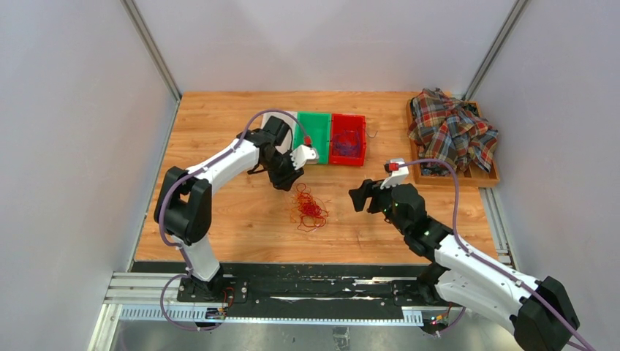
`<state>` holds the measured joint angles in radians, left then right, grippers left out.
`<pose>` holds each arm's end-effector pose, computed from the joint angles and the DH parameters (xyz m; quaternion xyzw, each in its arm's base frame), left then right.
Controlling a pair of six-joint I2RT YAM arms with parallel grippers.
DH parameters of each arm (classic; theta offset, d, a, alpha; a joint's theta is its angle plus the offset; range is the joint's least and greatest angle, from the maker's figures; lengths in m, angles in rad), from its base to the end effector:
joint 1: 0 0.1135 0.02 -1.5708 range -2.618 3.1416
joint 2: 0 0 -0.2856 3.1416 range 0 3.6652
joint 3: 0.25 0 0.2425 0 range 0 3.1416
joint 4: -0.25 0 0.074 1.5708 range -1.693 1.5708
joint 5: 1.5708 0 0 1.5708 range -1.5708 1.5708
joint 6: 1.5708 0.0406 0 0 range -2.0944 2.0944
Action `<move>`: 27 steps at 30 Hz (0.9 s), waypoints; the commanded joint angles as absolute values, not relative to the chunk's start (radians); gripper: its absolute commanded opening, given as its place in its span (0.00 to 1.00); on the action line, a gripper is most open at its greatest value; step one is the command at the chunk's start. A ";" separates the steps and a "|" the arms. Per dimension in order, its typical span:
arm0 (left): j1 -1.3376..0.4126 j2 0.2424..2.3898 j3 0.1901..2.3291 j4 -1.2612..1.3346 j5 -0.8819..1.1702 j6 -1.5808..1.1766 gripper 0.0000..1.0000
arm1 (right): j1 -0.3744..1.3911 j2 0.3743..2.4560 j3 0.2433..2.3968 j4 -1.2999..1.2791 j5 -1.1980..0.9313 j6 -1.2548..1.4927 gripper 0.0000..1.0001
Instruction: Untangle the cables
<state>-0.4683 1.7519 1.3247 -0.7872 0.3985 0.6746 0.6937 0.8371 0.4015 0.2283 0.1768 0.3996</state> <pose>0.3043 -0.1716 0.2473 0.5513 0.7924 -0.1759 0.1929 0.1419 0.1087 0.2574 -0.0583 0.7732 0.2677 0.5719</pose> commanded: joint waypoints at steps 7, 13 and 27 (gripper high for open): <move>-0.471 1.627 1.304 -0.801 0.452 0.656 0.05 | 0.686 0.959 0.467 0.374 0.066 0.384 0.74; -0.471 1.530 1.433 -0.928 0.458 0.563 0.01 | 0.751 1.064 0.505 0.550 0.014 0.295 0.80; -0.471 1.351 1.626 -1.045 0.621 0.408 0.01 | 0.865 1.311 0.763 0.718 -0.066 0.215 0.83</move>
<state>-0.4683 1.3750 1.5818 -1.0115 0.5545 0.4702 0.8398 1.2613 0.6937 0.6430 -0.0387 0.2424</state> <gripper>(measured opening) 0.017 0.833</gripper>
